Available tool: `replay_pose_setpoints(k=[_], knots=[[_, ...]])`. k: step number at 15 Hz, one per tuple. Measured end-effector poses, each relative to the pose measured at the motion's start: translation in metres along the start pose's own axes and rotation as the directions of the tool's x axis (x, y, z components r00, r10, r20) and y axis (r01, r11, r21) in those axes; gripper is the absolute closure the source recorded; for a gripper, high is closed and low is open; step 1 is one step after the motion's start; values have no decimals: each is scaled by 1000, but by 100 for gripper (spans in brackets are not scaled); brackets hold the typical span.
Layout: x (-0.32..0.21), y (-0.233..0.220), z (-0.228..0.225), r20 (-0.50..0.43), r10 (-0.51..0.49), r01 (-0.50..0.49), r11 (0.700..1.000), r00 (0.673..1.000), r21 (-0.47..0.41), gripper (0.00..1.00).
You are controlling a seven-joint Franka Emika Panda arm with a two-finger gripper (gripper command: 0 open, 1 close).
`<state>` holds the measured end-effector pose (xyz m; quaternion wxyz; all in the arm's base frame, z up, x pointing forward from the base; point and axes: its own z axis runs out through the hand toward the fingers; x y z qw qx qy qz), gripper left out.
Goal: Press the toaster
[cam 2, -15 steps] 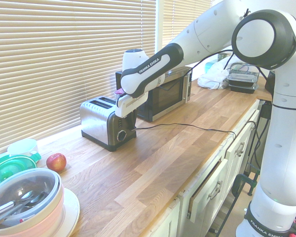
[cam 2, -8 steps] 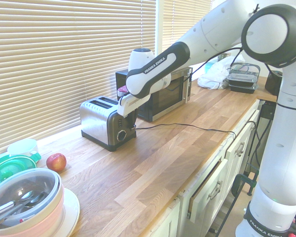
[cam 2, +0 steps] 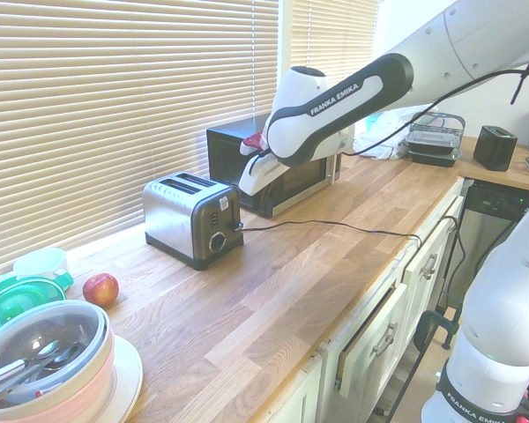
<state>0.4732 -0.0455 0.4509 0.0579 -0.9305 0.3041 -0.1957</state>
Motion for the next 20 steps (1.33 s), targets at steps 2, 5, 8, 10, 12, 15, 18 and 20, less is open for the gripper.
replay_pose_setpoints(k=[2,5,8,10,12,15,18,20], knots=[[-15,-2,2,17,-2,2,1000,1000,-25,100],[-25,5,9,54,9,-4,995,998,-103,100],[-27,23,8,87,28,-9,979,996,-204,100],[-36,24,7,127,10,23,968,992,-252,100],[-45,17,5,150,-14,55,961,989,-271,100],[-49,14,5,160,-23,67,959,987,-275,100],[-50,14,5,164,-22,68,958,986,-277,100],[-49,14,5,162,-20,65,959,987,-277,0]])
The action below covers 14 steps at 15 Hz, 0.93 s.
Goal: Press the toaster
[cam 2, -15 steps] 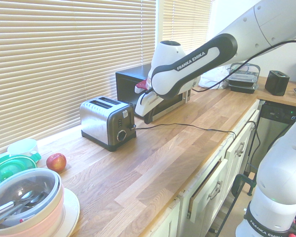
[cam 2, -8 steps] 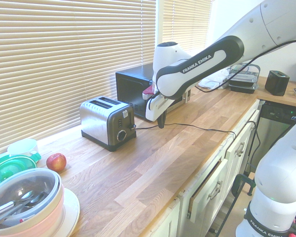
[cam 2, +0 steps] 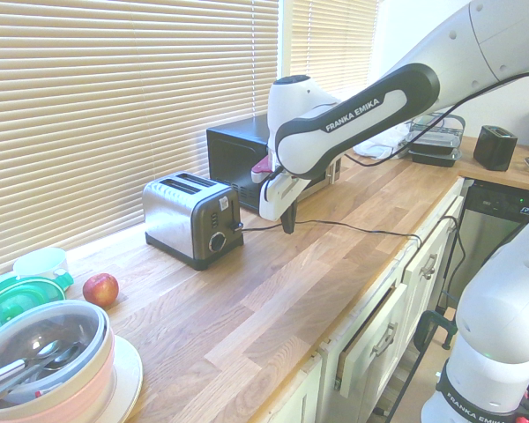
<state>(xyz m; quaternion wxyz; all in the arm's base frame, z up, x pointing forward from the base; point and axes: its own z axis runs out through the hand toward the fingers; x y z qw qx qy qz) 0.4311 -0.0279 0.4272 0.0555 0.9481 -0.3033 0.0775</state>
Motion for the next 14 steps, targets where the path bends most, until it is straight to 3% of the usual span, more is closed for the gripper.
replay_pose_setpoints(k=[14], knots=[[-1,-2,0,-9,-14,14,1000,1000,-10,0]])
